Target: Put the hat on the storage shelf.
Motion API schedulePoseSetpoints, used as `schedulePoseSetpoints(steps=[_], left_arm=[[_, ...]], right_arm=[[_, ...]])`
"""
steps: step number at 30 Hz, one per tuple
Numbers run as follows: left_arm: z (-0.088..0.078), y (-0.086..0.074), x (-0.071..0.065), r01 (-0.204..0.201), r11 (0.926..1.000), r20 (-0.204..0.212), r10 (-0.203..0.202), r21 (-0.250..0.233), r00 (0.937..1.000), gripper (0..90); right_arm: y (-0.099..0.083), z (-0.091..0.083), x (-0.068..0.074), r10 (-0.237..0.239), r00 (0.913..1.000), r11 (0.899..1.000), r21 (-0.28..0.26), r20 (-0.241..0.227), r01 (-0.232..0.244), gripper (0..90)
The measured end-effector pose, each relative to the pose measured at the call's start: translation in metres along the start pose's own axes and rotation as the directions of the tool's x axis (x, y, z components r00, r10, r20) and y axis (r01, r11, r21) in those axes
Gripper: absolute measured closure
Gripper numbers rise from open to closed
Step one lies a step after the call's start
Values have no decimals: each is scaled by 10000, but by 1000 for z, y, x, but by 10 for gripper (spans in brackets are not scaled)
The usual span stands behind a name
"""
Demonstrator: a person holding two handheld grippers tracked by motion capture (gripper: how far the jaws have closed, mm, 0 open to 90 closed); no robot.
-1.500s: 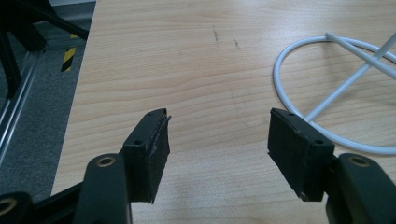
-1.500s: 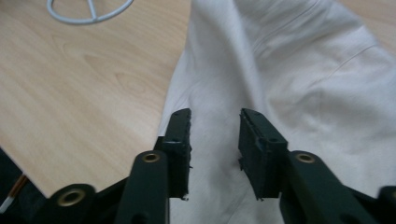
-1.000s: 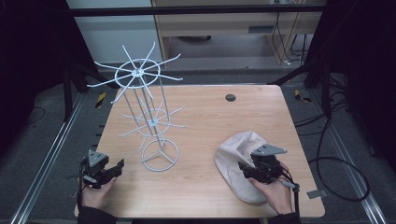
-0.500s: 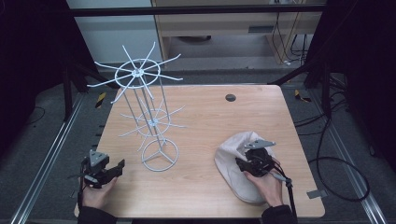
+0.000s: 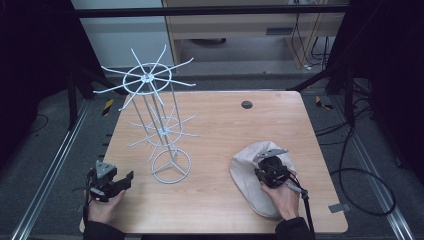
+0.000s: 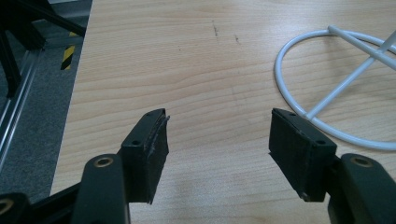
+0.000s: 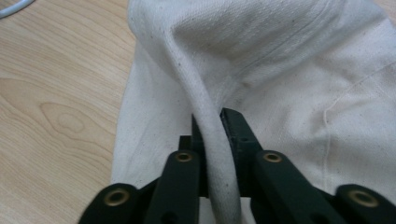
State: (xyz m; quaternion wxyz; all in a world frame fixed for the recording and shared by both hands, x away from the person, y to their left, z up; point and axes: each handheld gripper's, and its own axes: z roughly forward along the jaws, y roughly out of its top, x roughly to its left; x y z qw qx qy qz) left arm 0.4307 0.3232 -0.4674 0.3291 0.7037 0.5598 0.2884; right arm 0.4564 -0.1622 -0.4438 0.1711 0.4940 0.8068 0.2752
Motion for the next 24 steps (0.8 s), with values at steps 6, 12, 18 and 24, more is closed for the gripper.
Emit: schedulePoseSetpoints(steps=[6, 12, 18, 24], left_arm=[[0, 0, 0, -10, 10000, 1, 10, 1, 10000, 372], [0, 0, 0, 1, 10000, 4, -1, -5, 10000, 372], [0, 0, 0, -9, 10000, 6, 9, -8, 10000, 372], [-1, 0, -1, -40, 10000, 20, 40, -18, 10000, 372]], right_arm=[[2, -4, 1, -158, 9999, 9999, 59, -15, 159, 882], [2, -16, -2, -211, 9995, 9992, -351, -254, 202, 883], [2, -35, -8, -339, 9986, 9913, -1288, -410, 283, 884], [-1, -57, -15, -522, 9949, 9654, -2593, -858, 283, 884]])
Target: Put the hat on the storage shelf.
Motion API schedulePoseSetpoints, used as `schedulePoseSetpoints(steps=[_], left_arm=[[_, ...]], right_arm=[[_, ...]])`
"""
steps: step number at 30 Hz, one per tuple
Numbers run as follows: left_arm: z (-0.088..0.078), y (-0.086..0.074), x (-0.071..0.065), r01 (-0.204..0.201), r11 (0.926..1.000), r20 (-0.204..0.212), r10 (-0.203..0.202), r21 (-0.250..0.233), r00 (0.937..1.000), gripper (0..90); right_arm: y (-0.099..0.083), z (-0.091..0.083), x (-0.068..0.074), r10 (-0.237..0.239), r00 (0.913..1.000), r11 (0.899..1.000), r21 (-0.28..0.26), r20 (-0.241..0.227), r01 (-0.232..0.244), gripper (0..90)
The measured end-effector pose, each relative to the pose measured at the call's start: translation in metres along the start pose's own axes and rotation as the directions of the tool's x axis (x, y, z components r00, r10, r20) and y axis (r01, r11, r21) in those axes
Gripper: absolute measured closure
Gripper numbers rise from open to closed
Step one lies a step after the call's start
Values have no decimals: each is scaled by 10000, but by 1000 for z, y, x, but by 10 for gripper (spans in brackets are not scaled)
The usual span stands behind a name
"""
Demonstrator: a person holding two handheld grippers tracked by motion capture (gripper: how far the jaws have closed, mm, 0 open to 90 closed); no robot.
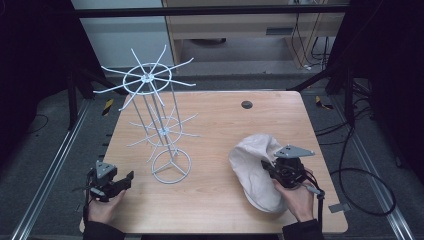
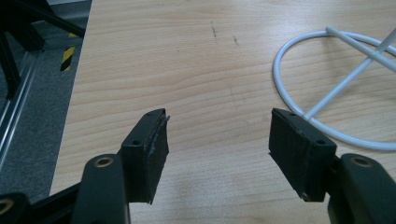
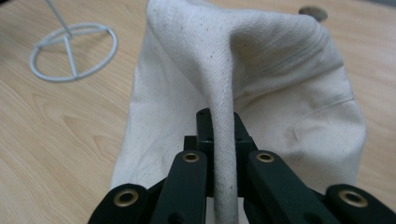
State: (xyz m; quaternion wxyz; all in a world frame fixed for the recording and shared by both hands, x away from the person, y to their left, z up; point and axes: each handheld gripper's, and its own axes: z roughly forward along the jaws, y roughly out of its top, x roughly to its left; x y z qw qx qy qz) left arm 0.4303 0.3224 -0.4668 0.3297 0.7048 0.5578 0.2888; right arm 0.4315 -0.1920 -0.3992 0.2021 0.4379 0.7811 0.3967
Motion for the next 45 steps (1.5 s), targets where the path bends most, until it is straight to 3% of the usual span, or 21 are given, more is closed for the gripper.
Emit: schedulePoseSetpoints(steps=[3, 12, 18, 19, 21, 25, 27, 29, 30, 31, 32, 33, 34, 41, 44, 45], left_arm=[[0, 0, 0, 6, 10000, 2, -6, 6, 10000, 372], [0, 0, 0, 13, 10000, -12, -13, 39, 10000, 372], [0, 0, 0, 33, 10000, -11, -33, 39, 10000, 372], [0, 0, 0, 21, 10000, -10, -21, 45, 10000, 372], [0, 0, 0, 20, 10000, -5, -20, 45, 10000, 372], [1, -1, 0, 14, 10000, 6, -14, 63, 10000, 372], [1, -1, 0, 15, 10000, 8, -15, 60, 10000, 372], [1, -1, 0, 16, 10000, 7, -16, 59, 10000, 372], [1, -1, 0, 16, 10000, 7, -16, 59, 10000, 372], [1, -1, 0, 11, 10000, 3, -11, 59, 10000, 372], [1, -1, 0, 16, 10000, 7, -16, 63, 10000, 372], [0, -1, 0, 15, 10000, 7, -15, 54, 10000, 372], [0, -1, 0, 15, 10000, 7, -15, 54, 10000, 372], [1, -1, 0, 7, 10000, 1, -7, 60, 10000, 372], [1, -1, 0, -1, 10000, -6, 1, 66, 10000, 372], [1, -1, -1, 1, 10000, -5, -1, 63, 10000, 372]], right_arm=[[2, -9, -2, -97, 9999, 9978, -651, -81, 92, 884], [6, -21, -4, -168, 9996, 9898, -1416, -243, 131, 884], [12, -30, 1, -515, 9973, 9733, -2263, -531, 382, 885], [15, -34, 3, -664, 9960, 9661, -2534, -598, 492, 885], [16, -35, 4, -700, 9956, 9634, -2632, -622, 513, 885], [26, -42, 9, -852, 9932, 9414, -3328, -788, 543, 885], [27, -43, 9, -900, 9928, 9371, -3443, -784, 578, 885], [32, -46, 12, -978, 9920, 9226, -3810, -795, 604, 885], [32, -46, 12, -978, 9920, 9226, -3810, -795, 604, 885], [35, -47, 13, -1073, 9910, 9108, -4076, -794, 660, 885], [35, -47, 13, -1073, 9910, 9108, -4076, -794, 660, 885], [37, -49, 15, -1144, 9900, 9030, -4240, -823, 691, 885], [37, -49, 15, -1144, 9900, 9030, -4240, -823, 691, 885], [46, -56, 19, -1349, 9868, 8737, -4806, -901, 755, 885], [49, -59, 20, -1371, 9860, 8588, -5075, -952, 704, 885], [51, -61, 20, -1361, 9859, 8471, -5276, -978, 646, 885]])
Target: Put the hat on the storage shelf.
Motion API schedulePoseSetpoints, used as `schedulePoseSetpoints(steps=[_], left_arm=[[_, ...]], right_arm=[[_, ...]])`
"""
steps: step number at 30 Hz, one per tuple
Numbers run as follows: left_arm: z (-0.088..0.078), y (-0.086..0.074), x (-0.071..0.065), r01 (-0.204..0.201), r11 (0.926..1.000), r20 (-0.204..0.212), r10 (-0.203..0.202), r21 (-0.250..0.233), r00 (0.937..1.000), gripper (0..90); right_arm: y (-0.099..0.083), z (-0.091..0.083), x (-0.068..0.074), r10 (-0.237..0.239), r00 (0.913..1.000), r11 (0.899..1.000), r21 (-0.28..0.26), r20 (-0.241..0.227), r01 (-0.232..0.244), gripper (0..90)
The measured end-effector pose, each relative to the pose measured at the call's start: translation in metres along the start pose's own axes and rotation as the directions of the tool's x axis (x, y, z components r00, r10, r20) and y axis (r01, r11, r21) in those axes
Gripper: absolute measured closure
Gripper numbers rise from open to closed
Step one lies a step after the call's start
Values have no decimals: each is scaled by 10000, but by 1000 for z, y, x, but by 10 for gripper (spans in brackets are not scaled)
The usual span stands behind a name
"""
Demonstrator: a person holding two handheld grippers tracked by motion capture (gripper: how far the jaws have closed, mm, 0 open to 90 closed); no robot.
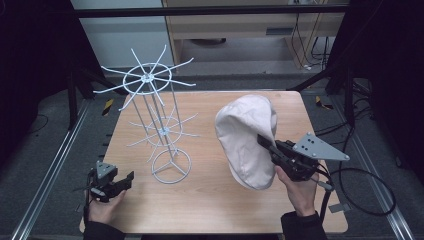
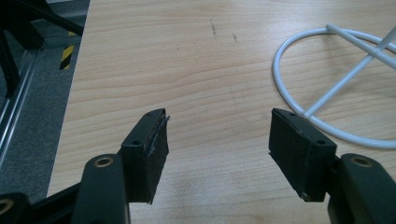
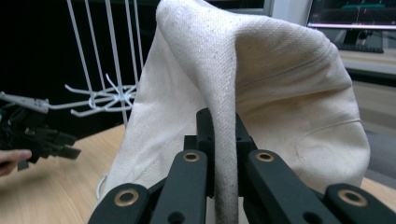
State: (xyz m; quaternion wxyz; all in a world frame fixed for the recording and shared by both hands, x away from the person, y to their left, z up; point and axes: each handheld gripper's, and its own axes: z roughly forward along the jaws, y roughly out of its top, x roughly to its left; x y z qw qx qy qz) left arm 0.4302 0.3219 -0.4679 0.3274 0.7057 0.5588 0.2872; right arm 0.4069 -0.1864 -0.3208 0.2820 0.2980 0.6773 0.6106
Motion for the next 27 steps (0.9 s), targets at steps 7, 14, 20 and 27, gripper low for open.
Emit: schedulePoseSetpoints(steps=[7, 14, 20, 27], left_arm=[[0, 0, 0, 1, 10000, 3, -1, 7, 10000, 372], [0, 0, 0, -19, 10000, 4, 19, 32, 10000, 372], [0, 0, 0, -11, 10000, 9, 11, 24, 10000, 372], [1, 0, 0, -9, 10000, 15, 9, 23, 10000, 372]], right_arm=[[10, -4, 1, -93, 9999, 9986, -514, -80, 89, 885], [23, -6, 4, -220, 9996, 9943, -1051, -165, 201, 885], [33, -9, 8, -384, 9990, 9871, -1563, -231, 343, 885], [46, -10, 15, -601, 9975, 9788, -1984, -374, 516, 885]])
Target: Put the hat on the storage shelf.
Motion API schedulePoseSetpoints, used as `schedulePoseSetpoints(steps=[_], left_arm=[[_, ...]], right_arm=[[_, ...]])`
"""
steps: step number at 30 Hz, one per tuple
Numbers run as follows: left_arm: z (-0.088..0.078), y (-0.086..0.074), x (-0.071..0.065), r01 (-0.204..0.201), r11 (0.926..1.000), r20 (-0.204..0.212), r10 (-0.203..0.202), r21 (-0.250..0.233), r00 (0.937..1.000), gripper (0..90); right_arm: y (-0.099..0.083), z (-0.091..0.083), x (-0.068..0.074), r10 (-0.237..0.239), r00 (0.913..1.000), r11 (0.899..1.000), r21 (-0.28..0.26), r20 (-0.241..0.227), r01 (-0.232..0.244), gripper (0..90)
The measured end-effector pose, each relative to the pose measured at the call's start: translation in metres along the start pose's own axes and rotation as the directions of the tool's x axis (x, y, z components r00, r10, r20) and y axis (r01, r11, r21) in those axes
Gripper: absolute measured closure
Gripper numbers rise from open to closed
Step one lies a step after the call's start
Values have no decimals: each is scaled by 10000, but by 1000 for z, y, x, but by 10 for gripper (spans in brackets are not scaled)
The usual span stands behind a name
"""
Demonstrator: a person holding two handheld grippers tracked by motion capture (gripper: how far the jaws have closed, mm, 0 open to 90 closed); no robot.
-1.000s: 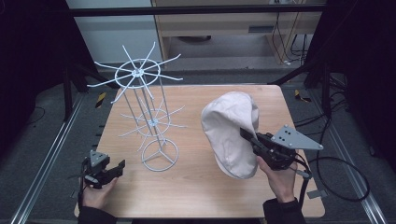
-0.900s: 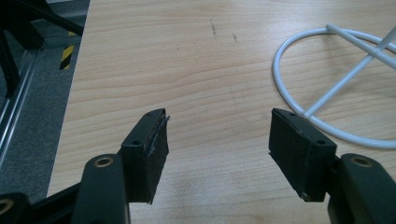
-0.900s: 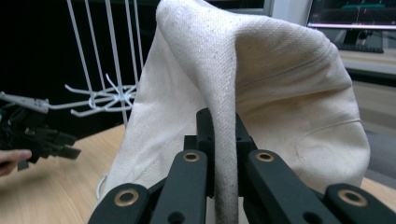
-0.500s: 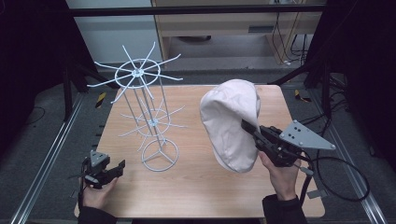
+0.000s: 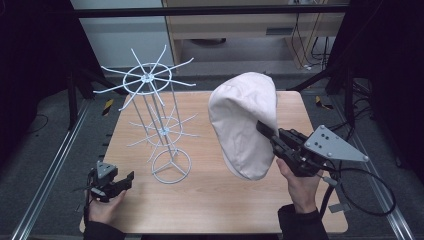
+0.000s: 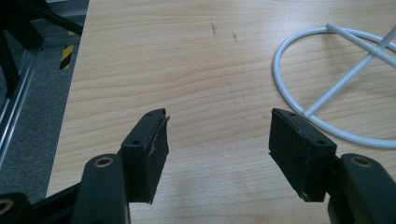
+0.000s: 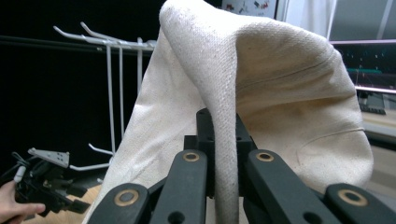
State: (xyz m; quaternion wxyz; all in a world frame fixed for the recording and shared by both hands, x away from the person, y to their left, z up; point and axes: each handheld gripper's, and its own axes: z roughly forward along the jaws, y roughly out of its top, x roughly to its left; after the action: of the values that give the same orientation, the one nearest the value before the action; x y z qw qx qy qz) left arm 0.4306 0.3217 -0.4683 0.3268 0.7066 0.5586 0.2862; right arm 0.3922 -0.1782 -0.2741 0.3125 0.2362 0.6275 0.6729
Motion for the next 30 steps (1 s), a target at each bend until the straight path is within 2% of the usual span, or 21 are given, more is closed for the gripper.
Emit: schedulePoseSetpoints(steps=[11, 17, 30], left_arm=[[0, 0, 0, 2, 10000, 3, -2, 7, 10000, 372], [0, 0, 0, 2, 10000, 8, -2, 3, 10000, 372], [0, 0, 0, -9, 10000, -13, 9, 0, 10000, 372]], right_arm=[[26, 6, 9, -313, 9992, 9966, -774, -264, 292, 885], [37, 13, 15, -522, 9980, 9940, -979, -349, 485, 885], [53, 30, 26, -511, 9972, 9913, -1239, -555, 439, 885]])
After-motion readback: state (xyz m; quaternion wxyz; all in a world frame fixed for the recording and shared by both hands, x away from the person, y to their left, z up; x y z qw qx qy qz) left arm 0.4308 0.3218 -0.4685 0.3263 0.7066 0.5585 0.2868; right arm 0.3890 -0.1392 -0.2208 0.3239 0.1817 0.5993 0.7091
